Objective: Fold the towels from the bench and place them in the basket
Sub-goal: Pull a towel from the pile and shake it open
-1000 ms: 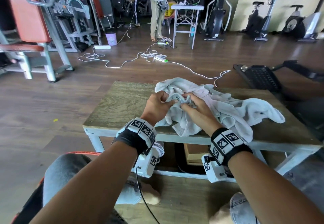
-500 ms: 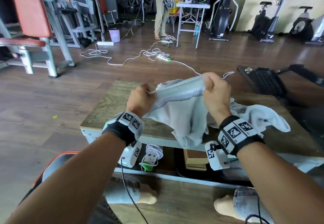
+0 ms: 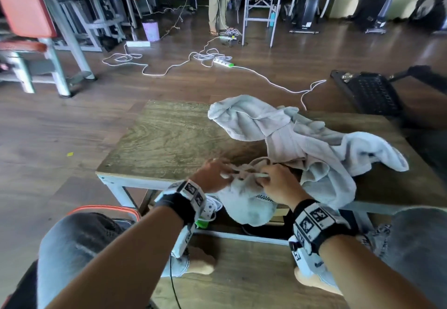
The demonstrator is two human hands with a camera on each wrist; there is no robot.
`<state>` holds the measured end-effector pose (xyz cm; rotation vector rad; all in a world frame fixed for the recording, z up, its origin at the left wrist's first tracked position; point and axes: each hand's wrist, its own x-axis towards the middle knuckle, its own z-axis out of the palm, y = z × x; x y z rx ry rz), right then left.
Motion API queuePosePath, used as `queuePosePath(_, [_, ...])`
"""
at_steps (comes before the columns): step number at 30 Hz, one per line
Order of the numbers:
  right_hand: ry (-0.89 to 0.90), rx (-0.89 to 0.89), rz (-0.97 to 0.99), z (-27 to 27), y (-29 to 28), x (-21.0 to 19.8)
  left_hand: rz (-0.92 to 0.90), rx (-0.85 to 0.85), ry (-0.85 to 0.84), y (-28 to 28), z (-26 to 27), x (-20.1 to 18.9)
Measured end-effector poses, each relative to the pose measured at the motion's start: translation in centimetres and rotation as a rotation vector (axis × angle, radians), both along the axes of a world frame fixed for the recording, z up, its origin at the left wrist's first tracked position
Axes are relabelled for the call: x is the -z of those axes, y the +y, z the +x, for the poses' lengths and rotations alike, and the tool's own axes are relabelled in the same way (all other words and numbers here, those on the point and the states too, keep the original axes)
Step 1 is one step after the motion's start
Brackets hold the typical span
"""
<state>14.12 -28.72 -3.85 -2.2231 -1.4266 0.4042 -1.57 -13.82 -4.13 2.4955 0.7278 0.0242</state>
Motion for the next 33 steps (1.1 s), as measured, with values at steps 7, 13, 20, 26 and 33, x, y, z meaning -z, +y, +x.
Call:
queuePosePath(7, [0.031, 0.095, 0.117, -0.2, 2.5, -0.7, -0.106, 0.029, -0.106, -1.1, 1.2, -1.8])
queuePosePath(13, [0.042, 0.028, 0.528, -0.3, 7.7, -7.5, -0.027, -0.171, -0.567, 1.9, 0.1, -6.4])
queuePosePath(20, [-0.082, 0.01, 0.563, 2.4, 8.7, -8.2, 0.032, -0.375, -0.589, 6.2, -5.7, -8.5])
queuePosePath(26, [0.02, -0.037, 0.236, 4.6, 7.9, -4.8, 0.024, -0.351, -0.308, 8.3, -8.3, -6.9])
queuePosePath(33, [0.051, -0.048, 0.114, 2.9, 10.1, -0.7, -0.117, -0.301, -0.219, 7.7, -4.9, -3.8])
